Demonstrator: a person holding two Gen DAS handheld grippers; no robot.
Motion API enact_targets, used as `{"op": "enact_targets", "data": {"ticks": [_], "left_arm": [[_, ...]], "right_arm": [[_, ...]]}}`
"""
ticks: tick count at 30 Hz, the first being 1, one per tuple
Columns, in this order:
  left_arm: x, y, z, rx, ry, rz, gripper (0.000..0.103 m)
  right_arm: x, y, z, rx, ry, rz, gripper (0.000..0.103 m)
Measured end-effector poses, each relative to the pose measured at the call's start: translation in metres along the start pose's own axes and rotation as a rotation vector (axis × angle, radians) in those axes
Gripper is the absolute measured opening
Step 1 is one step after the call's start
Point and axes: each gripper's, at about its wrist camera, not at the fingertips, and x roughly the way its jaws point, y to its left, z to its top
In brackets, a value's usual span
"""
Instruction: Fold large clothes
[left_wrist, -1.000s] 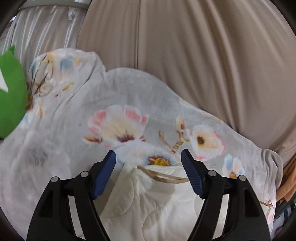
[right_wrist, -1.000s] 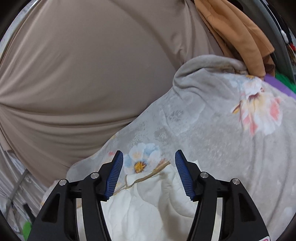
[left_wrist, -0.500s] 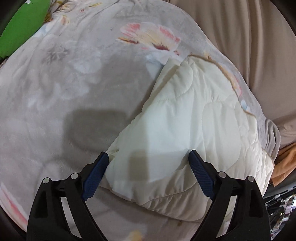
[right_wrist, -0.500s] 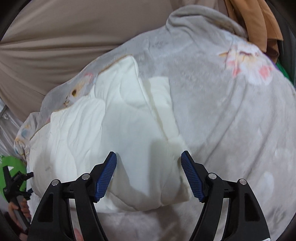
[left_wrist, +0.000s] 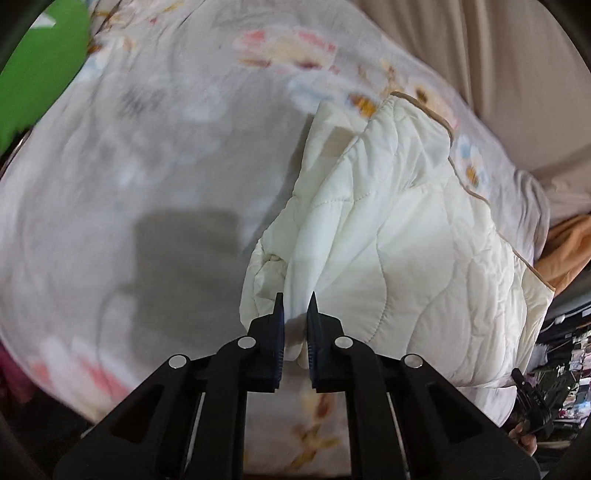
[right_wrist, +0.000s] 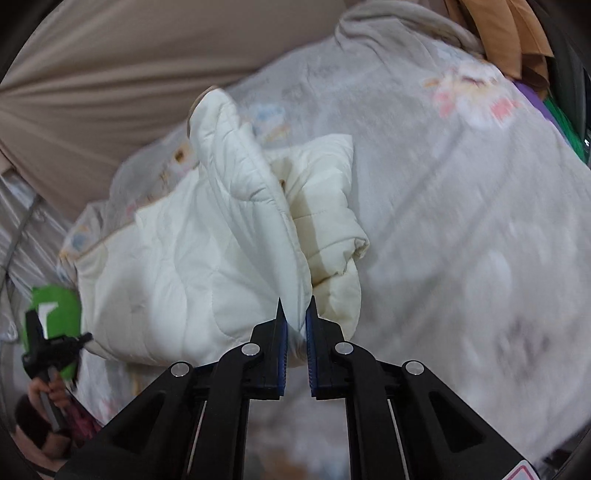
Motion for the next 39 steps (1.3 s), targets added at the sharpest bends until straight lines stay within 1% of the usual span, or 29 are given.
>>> {"op": "enact_targets", "data": {"ticks": [2, 3, 4, 5, 6, 7, 8, 9, 10, 12, 13, 15, 17, 18, 19, 20, 21, 22, 25, 26, 27, 28, 30, 33, 34, 35, 36, 38, 39], "left_arm": [[0.006, 0.007, -0.02, -0.001, 0.041, 0.03, 0.01], [0.007, 0.009, -0.027, -0.009, 0.044, 0.039, 0.012], [0.005, 0.011, -0.03, -0.027, 0.021, 0.039, 0.016], [0.0, 0.011, -0.029, -0.049, -0.016, 0.035, 0.019], [-0.008, 0.01, -0.026, -0.066, -0.056, 0.037, 0.021], [-0.017, 0.007, -0.02, -0.079, -0.101, 0.03, 0.025], [-0.028, 0.0, -0.011, -0.074, -0.155, 0.002, 0.029], [-0.034, -0.006, 0.0, -0.059, -0.199, -0.015, 0.044], [-0.041, -0.017, 0.014, -0.036, -0.242, -0.018, 0.056], [-0.04, -0.03, 0.032, -0.01, -0.281, -0.041, 0.064], [-0.032, -0.038, 0.044, 0.004, -0.277, -0.061, 0.069], [-0.006, -0.05, 0.069, 0.015, -0.239, -0.084, 0.074], [0.028, -0.055, 0.085, -0.007, -0.192, -0.08, 0.074], [0.033, -0.054, 0.085, -0.022, -0.18, -0.069, 0.068], [0.042, -0.054, 0.089, -0.044, -0.171, -0.084, 0.053], [0.045, -0.055, 0.087, -0.051, -0.169, -0.106, 0.043], [0.044, -0.057, 0.09, -0.054, -0.172, -0.125, 0.022], [0.04, -0.059, 0.092, -0.051, -0.192, -0.145, 0.012], [0.007, -0.07, 0.103, -0.023, -0.309, -0.186, 0.01], [-0.005, -0.076, 0.111, -0.004, -0.351, -0.19, 0.01], [-0.009, -0.081, 0.116, 0.014, -0.369, -0.187, 0.01], [-0.008, -0.086, 0.122, 0.029, -0.375, -0.181, 0.01], [0.01, -0.097, 0.134, 0.067, -0.361, -0.127, 0.01], [0.074, -0.104, 0.14, 0.115, -0.272, 0.013, 0.01], [0.088, -0.101, 0.14, 0.122, -0.252, 0.05, 0.012], [0.107, -0.099, 0.136, 0.126, -0.231, 0.076, 0.012], [0.114, -0.097, 0.134, 0.131, -0.228, 0.087, 0.014], [0.118, -0.098, 0.132, 0.149, -0.251, 0.124, 0.018], [0.117, -0.098, 0.133, 0.15, -0.252, 0.132, 0.021]], "right_arm": [[0.004, -0.013, -0.024, 0.015, 0.048, -0.027, 0.009], [0.008, -0.017, -0.032, 0.006, 0.071, -0.052, 0.011], [0.01, -0.017, -0.035, -0.001, 0.082, -0.071, 0.015], [0.009, -0.015, -0.034, -0.006, 0.074, -0.082, 0.019], [0.003, -0.009, -0.028, -0.012, 0.033, -0.094, 0.022], [-0.004, -0.004, -0.021, -0.018, -0.014, -0.092, 0.029], [-0.013, 0.002, -0.011, -0.028, -0.074, -0.076, 0.038], [-0.02, 0.008, -0.001, -0.037, -0.133, -0.063, 0.057], [-0.026, 0.015, 0.012, -0.05, -0.193, -0.058, 0.067], [-0.022, 0.023, 0.035, -0.068, -0.239, -0.056, 0.067], [-0.016, 0.024, 0.048, -0.064, -0.248, -0.051, 0.069], [0.005, 0.027, 0.069, -0.048, -0.244, -0.062, 0.071], [0.032, 0.026, 0.084, -0.024, -0.216, -0.079, 0.071], [0.04, 0.027, 0.086, -0.01, -0.2, -0.077, 0.067], [0.049, 0.028, 0.09, 0.001, -0.173, -0.035, 0.035], [0.054, 0.034, 0.092, 0.001, -0.152, -0.011, 0.014], [0.054, 0.039, 0.095, -0.006, -0.153, 0.007, 0.01], [0.042, 0.048, 0.099, -0.024, -0.216, 0.041, 0.01], [0.005, 0.064, 0.112, -0.059, -0.361, 0.106, 0.008], [-0.002, 0.066, 0.117, -0.063, -0.397, 0.112, 0.008], [-0.005, 0.066, 0.123, -0.063, -0.42, 0.11, 0.008], [-0.001, 0.065, 0.13, -0.062, -0.423, 0.101, 0.008], [0.022, 0.059, 0.137, -0.057, -0.382, 0.054, 0.008], [0.088, 0.04, 0.141, -0.037, -0.226, -0.056, 0.008], [0.11, 0.034, 0.14, -0.031, -0.161, -0.083, 0.009], [0.124, 0.031, 0.137, -0.035, -0.132, -0.102, 0.01], [0.128, 0.031, 0.136, -0.044, -0.128, -0.116, 0.013], [0.124, 0.033, 0.138, -0.045, -0.129, -0.143, 0.017], [0.117, 0.034, 0.139, -0.035, -0.151, -0.154, 0.021]]}}
